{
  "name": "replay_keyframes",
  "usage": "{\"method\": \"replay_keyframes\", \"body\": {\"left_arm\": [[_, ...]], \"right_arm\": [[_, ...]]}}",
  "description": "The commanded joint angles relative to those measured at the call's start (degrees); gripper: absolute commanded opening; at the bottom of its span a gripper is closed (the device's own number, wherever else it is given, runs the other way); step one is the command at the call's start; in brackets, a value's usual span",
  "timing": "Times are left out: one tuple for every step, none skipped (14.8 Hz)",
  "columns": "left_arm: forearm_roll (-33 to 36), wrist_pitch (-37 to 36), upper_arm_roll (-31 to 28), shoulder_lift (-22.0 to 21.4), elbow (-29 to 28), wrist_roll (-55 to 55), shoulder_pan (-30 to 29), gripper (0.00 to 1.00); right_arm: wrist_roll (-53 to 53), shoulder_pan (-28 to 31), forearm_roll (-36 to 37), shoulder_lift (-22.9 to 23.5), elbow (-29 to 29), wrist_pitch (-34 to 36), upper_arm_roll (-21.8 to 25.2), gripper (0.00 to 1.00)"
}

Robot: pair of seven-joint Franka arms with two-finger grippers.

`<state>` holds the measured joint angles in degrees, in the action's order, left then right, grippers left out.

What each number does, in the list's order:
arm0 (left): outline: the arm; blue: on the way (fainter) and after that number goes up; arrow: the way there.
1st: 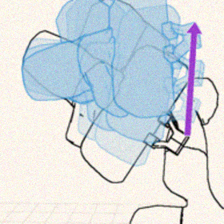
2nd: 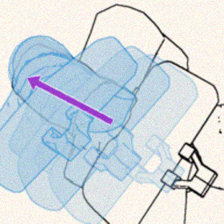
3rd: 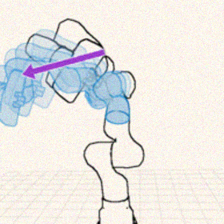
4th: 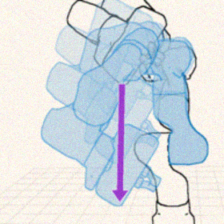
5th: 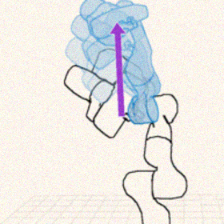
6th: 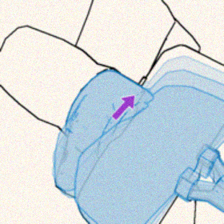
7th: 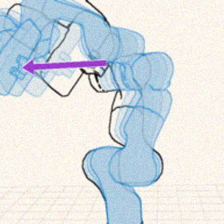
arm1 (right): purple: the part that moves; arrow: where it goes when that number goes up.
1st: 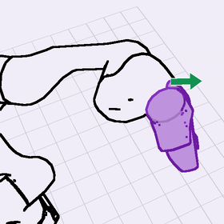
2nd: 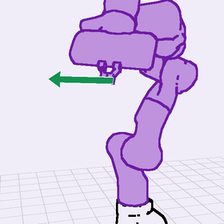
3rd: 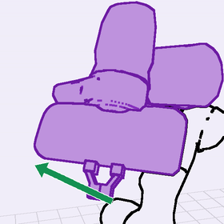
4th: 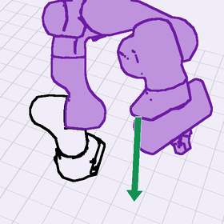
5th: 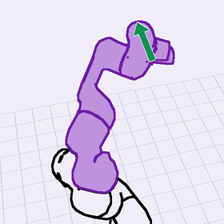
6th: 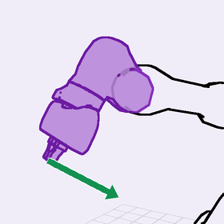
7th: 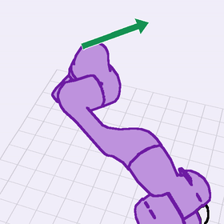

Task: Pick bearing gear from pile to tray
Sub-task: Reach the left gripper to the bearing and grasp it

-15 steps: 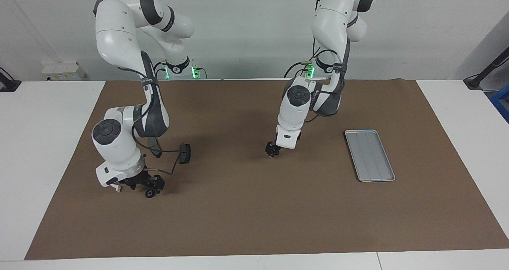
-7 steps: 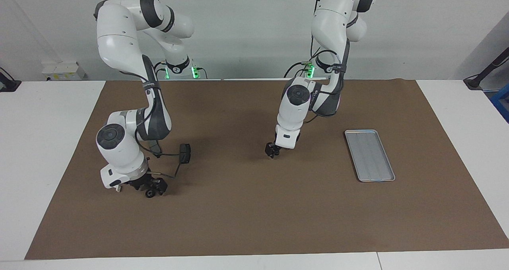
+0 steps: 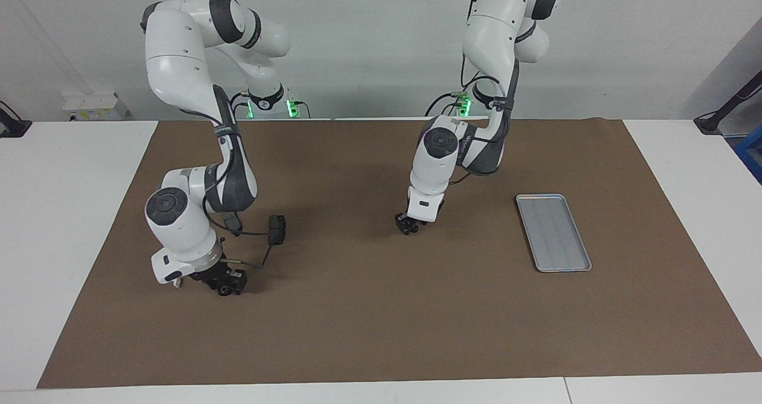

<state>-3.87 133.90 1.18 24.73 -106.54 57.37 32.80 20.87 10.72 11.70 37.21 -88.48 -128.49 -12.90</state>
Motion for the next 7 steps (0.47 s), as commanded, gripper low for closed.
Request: {"method": "replay_keyframes", "body": {"left_arm": [[-0.52,0.13,-0.83,0.58,0.02,0.64,0.6,0.29],[-0.52,-0.56,-0.83,0.58,0.28,0.55,0.43,0.28],[-0.52,-2.14,-0.83,0.58,1.32,0.46,0.25,0.22],[-0.52,-3.63,-0.83,0.67,2.38,0.46,0.07,0.18],[-0.52,-4.87,-0.83,0.76,3.35,0.55,-0.1,0.17],[-0.52,-6.18,-1.09,0.58,3.7,0.29,-0.19,0.17],[-0.26,-7.41,-1.88,0.23,3.71,0.03,-0.63,0.17]], "right_arm": [[1.37,0.8,1.92,0.76,0.77,-0.89,-0.64,0.48],[1.37,0.8,1.92,0.76,0.68,-1.06,-0.55,0.39],[1.28,0.8,1.92,0.76,0.68,-1.07,-0.64,0.28],[1.28,0.8,1.92,0.76,0.68,-1.07,-0.64,0.16],[1.28,0.88,1.92,0.76,0.68,-0.98,-0.64,0.04],[1.28,0.8,1.92,0.76,0.68,-0.98,-0.64,0.0],[1.28,0.8,1.92,0.76,0.68,-0.98,-0.64,0.0]]}}
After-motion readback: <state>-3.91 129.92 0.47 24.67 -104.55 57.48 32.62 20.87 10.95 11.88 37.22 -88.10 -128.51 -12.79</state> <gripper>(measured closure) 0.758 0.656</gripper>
